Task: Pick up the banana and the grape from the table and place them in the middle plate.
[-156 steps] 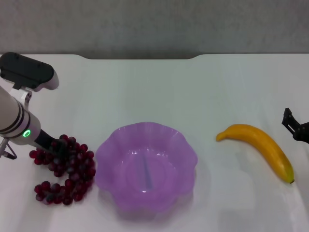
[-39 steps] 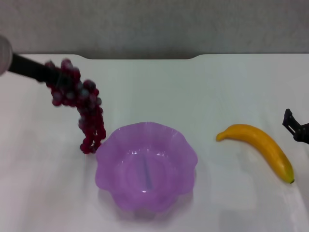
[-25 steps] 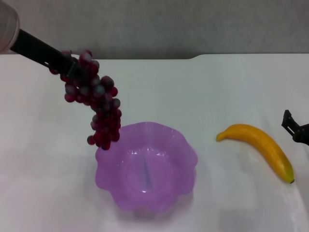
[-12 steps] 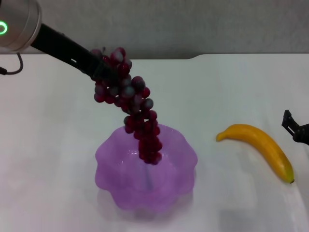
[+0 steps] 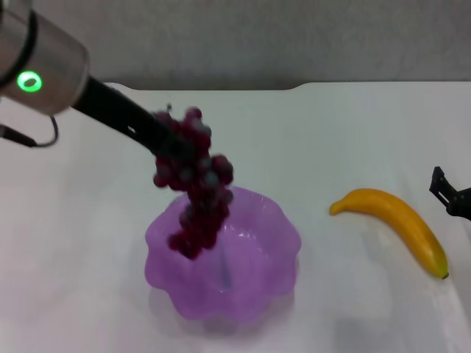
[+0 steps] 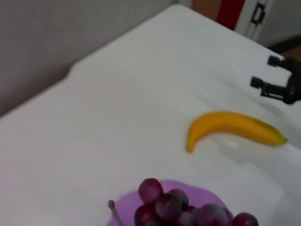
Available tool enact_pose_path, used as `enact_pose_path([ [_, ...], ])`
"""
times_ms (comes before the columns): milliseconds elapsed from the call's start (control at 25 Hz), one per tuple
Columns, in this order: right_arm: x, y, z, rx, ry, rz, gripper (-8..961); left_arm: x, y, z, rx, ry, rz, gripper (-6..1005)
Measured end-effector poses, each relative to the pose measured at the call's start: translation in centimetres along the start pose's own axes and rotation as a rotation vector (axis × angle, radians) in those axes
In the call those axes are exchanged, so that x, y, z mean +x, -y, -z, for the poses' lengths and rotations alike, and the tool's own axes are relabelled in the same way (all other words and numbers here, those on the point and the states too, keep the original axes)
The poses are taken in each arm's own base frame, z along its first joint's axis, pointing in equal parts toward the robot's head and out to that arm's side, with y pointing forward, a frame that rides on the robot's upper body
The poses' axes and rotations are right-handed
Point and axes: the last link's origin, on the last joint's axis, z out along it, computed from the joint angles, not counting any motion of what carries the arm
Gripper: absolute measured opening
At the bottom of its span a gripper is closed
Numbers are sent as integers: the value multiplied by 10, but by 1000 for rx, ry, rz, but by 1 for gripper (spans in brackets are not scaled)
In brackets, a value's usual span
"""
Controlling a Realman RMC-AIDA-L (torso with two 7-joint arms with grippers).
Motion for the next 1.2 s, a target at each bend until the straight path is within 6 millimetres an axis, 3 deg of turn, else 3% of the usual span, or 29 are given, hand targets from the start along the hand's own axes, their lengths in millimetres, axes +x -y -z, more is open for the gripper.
enact_pose_path([
  [440,-1,0,-1,-2,2,0,892,-21,-1,-64,-31,35,13,204],
  [760,-1,-1,-1,-2,4,1,891,-30,4,-86,-13,6,36,202],
  [1200,0,0,0,2,0,-2,891,-50,2,-103,16,-39,41,336],
])
